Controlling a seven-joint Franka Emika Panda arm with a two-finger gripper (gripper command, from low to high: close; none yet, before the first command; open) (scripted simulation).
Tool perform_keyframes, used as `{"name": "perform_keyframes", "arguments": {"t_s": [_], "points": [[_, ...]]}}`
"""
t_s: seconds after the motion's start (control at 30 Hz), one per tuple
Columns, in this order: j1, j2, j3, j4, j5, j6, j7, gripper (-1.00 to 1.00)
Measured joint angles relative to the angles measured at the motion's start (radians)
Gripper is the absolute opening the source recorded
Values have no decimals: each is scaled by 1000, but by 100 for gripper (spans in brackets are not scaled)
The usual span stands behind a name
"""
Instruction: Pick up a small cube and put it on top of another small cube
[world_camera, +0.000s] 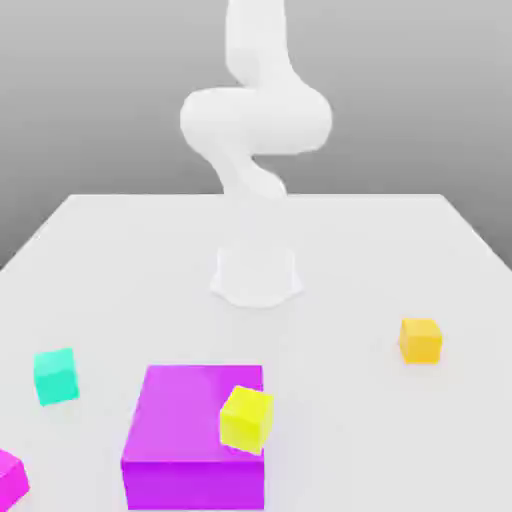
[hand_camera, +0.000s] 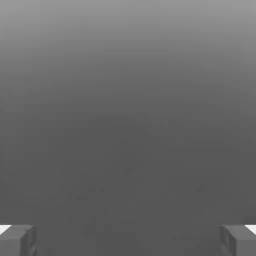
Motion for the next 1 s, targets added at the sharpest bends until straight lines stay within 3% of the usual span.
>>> {"name": "perform_keyframes", "arguments": {"t_s": [0.43, 0.7, 0.9, 0.93, 1.0], "points": [[-254, 475, -168, -202, -9, 258, 219, 0], [-413, 770, -271, -324, 77, 413, 287, 0], [-509, 991, -163, -310, 239, 572, 187, 0], [-532, 1024, -135, -303, 259, 599, 172, -100], [-532, 1024, -135, -303, 259, 599, 172, -100]]}}
